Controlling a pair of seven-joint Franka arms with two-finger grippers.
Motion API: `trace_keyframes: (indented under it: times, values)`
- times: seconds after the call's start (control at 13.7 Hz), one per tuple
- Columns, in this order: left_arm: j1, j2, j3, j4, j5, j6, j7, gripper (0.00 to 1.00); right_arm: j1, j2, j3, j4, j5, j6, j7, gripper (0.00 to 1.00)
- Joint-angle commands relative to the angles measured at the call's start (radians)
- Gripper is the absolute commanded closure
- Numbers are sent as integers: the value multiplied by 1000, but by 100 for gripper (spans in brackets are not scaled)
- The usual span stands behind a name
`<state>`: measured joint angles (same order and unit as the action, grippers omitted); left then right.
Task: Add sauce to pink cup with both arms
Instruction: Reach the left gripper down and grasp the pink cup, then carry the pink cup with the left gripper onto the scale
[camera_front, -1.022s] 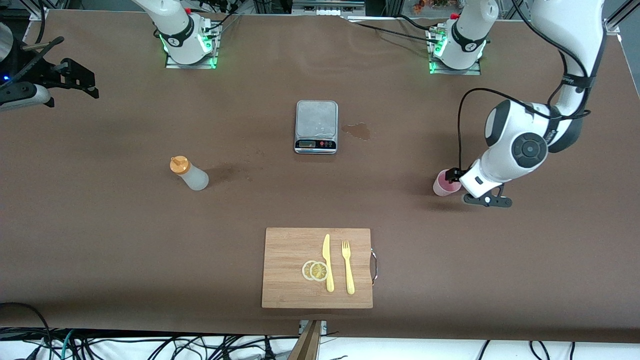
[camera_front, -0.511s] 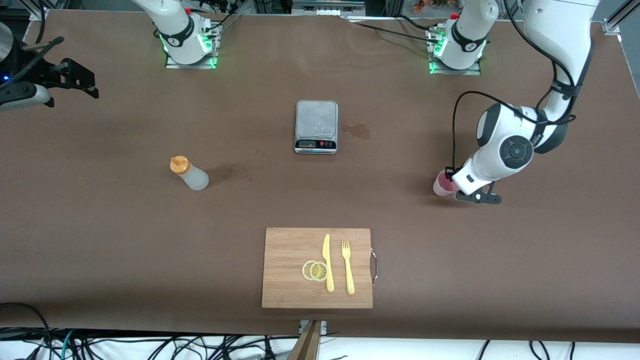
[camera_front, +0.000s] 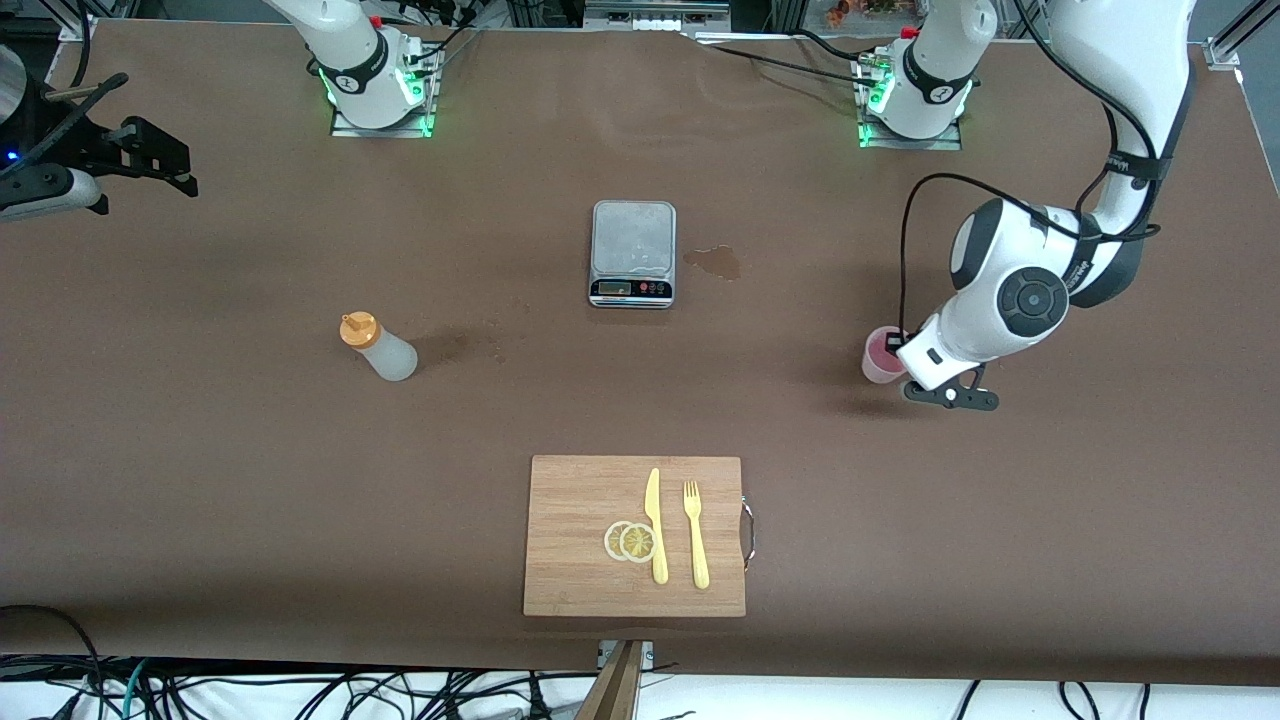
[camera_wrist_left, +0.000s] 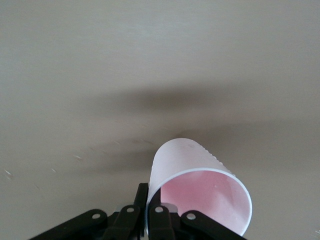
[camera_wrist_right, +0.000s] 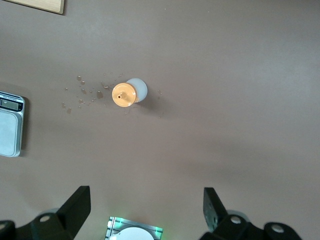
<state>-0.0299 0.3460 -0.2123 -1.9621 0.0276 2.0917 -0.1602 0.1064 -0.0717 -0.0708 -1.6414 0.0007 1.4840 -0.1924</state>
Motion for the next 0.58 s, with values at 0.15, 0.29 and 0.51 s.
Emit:
trace_keyframes:
  times: [0.15,0.29,0.51]
  values:
    - [-4,-71,-243,68,-149,-171,-307,100,-1,0,0,15,12,-18,13,0]
    - [-7,-58,-382,69,-156,-144,-495,100,-1,0,0,15,13,-18,11,0]
    - [-101,-9,-466,68,-144,-91,-743,100,-1,0,0,15,13,-18,11,0]
